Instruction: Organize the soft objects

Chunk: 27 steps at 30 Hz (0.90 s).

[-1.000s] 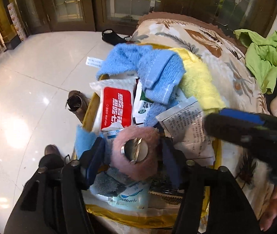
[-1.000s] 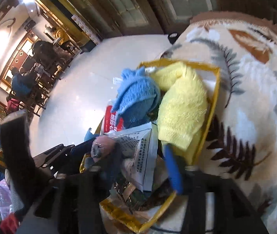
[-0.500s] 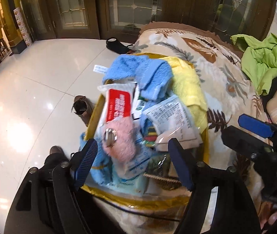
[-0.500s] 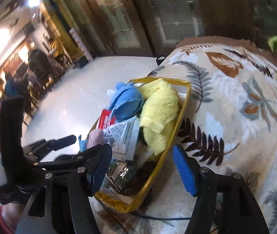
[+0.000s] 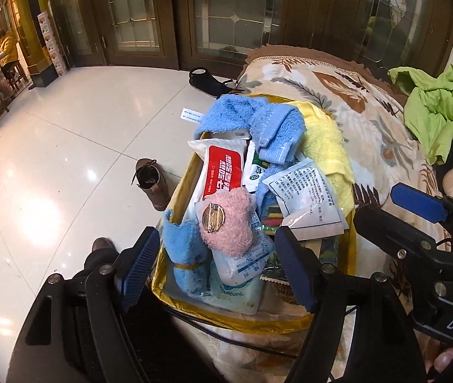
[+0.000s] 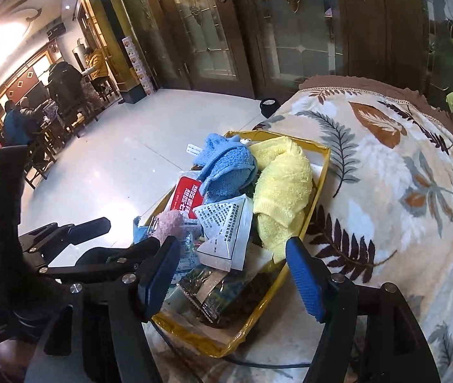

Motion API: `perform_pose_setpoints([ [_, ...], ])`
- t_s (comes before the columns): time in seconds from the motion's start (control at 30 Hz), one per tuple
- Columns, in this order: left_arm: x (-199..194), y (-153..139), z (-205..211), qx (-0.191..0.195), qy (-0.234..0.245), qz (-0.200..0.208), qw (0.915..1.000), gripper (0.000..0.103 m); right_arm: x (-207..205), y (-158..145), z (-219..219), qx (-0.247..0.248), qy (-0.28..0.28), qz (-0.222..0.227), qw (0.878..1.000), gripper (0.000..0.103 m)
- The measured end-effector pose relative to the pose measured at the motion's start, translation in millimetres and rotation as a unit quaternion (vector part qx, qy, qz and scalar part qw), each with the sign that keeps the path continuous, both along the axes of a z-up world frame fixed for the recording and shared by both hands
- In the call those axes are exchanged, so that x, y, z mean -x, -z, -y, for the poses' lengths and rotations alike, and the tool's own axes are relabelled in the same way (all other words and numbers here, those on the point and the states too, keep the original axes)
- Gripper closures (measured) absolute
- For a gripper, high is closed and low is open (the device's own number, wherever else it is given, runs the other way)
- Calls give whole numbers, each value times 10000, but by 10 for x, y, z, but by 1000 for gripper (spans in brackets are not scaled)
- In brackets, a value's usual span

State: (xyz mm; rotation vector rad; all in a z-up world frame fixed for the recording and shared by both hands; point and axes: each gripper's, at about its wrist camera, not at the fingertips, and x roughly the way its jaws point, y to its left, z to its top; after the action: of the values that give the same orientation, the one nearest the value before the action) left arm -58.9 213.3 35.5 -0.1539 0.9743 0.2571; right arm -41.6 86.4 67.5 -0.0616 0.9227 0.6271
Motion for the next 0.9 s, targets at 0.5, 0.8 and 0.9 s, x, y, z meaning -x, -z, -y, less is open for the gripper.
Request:
perform_pose_setpoints([
  [0.5,-27,-63,72,-296,133,153,9994,21,-66,15,128,-116,172,-53,9998,32],
  [0.8,-29,-104,3,-103,185,330,9992,21,-103,-1,213,-154,261,-67,9995,32],
  [0.9,-27,-103,-23,-64,164,377,9991,21,-103,1,215,-149,266,-76,9995,32],
])
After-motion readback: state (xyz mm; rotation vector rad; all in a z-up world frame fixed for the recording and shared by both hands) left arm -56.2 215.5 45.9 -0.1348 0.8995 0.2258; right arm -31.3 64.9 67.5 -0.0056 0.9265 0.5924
